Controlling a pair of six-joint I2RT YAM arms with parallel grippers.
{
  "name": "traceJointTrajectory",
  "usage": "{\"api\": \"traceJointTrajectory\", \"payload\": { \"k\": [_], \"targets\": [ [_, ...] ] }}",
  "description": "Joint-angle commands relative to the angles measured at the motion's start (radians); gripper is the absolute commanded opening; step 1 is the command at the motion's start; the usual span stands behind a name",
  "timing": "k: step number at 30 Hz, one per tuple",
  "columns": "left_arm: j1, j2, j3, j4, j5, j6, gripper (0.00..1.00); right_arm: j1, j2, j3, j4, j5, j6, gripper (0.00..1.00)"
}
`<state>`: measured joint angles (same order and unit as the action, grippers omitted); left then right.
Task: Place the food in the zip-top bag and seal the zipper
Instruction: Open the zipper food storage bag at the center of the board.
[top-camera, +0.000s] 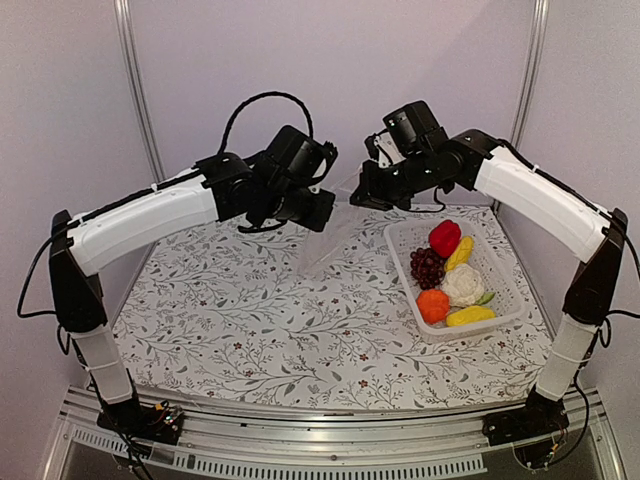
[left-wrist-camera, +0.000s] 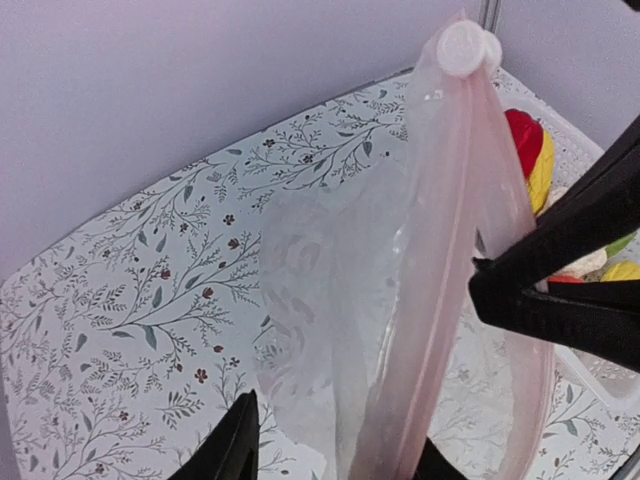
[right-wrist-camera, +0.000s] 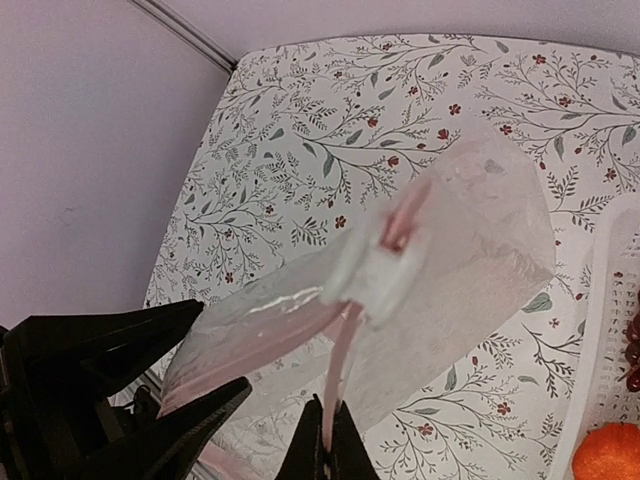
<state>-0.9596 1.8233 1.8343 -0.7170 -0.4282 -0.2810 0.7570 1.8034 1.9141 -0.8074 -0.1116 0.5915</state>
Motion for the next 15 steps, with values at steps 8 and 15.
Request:
{"api": "traceJointTrajectory", "payload": {
  "k": [8, 15],
  "targets": [
    [0.02, 0.007, 0.057, 0.028, -0.105, 0.124, 0.01, -0.072, 0.043, 0.054, -0.209, 0.066, -0.044, 0.0],
    [0.03, 0.022, 0.064, 0.027, -0.057, 0.1, 0.0, -0.079, 0.059, 0.151, -0.36, 0.108, -0.095, 0.03]
  ]
}}
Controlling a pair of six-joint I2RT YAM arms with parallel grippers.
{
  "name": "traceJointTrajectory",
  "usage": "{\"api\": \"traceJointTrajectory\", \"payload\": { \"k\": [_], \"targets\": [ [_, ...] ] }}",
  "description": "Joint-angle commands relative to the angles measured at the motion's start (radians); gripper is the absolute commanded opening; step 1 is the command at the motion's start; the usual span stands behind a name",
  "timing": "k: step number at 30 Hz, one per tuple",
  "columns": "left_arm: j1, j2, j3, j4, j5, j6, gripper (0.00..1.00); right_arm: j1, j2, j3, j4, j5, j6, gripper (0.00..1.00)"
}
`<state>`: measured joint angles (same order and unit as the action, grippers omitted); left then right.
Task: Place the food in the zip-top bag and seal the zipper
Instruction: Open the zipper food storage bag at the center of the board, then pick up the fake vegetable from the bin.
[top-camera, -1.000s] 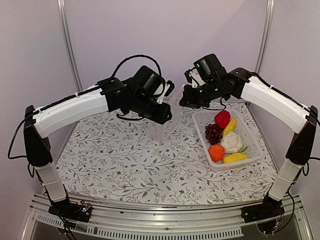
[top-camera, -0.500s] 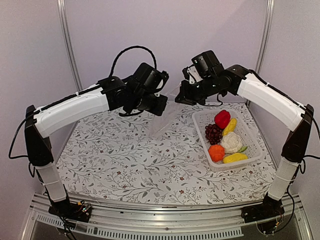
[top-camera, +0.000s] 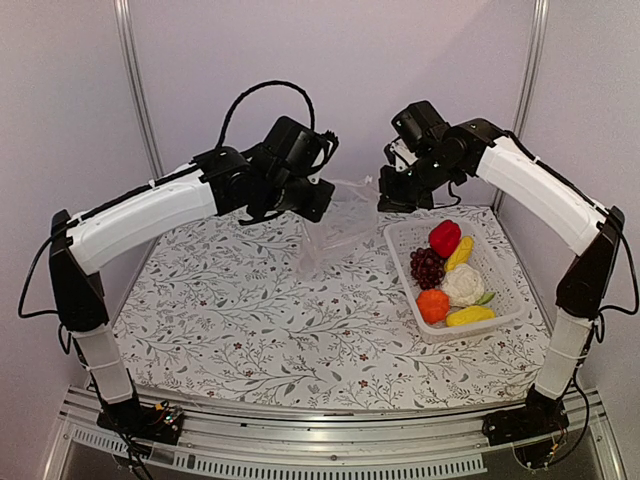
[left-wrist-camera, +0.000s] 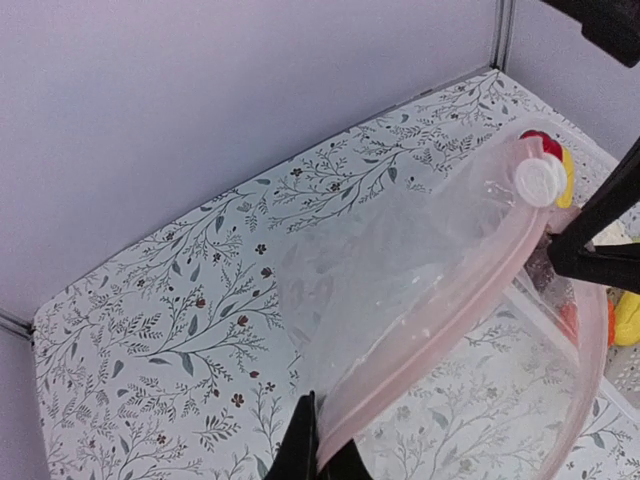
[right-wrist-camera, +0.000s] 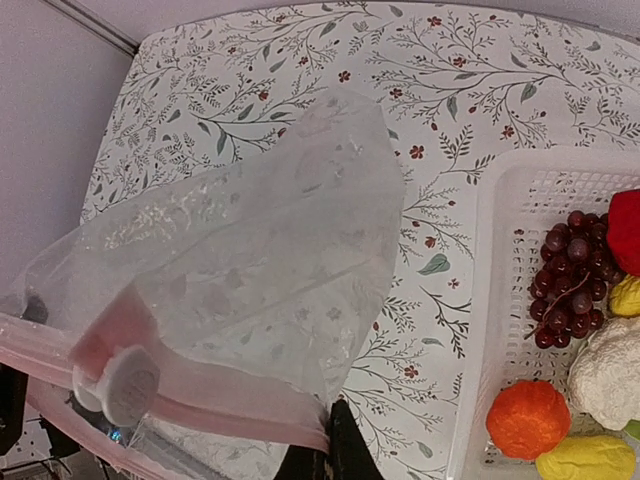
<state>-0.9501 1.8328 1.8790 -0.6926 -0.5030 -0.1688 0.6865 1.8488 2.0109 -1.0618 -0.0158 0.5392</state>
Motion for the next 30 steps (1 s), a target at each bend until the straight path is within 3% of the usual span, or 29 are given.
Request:
{"api": "traceJointTrajectory", "payload": {
  "k": [1, 7, 10, 13, 20, 23, 30],
  "targets": [
    [0.022, 0.018, 0.018, 0.001, 0.027, -0.017, 0.0, -0.008, 0.012, 0.051, -0.087, -0.037, -0.048, 0.08],
    [0.054, 0.019, 0.021, -0.041, 0.086, -0.07, 0.0, -0.019, -0.02, 0.055, 0.021, -0.29, -0.078, 0.31],
    [0.092, -0.017, 0.003, -0.067, 0.115, -0.108, 0.0, -0.03, -0.089, 0.045, 0.047, -0.325, -0.102, 0.42],
    [0.108, -0.066, -0.021, -0.109, 0.113, -0.119, 0.0, -0.068, -0.154, 0.005, 0.029, -0.27, -0.122, 0.49],
    [0.113, -0.226, -0.117, -0.284, 0.02, -0.143, 0.0, -0.266, -0.255, -0.275, 0.03, -0.117, -0.168, 0.52],
    [0.108, -0.312, -0.195, -0.291, 0.044, -0.182, 0.0, -0.365, -0.282, -0.377, 0.076, -0.096, -0.171, 0.55],
    [0.099, -0.317, -0.309, -0.118, 0.333, -0.203, 0.0, -0.463, -0.249, -0.422, 0.18, -0.083, -0.182, 0.7]
  ]
}}
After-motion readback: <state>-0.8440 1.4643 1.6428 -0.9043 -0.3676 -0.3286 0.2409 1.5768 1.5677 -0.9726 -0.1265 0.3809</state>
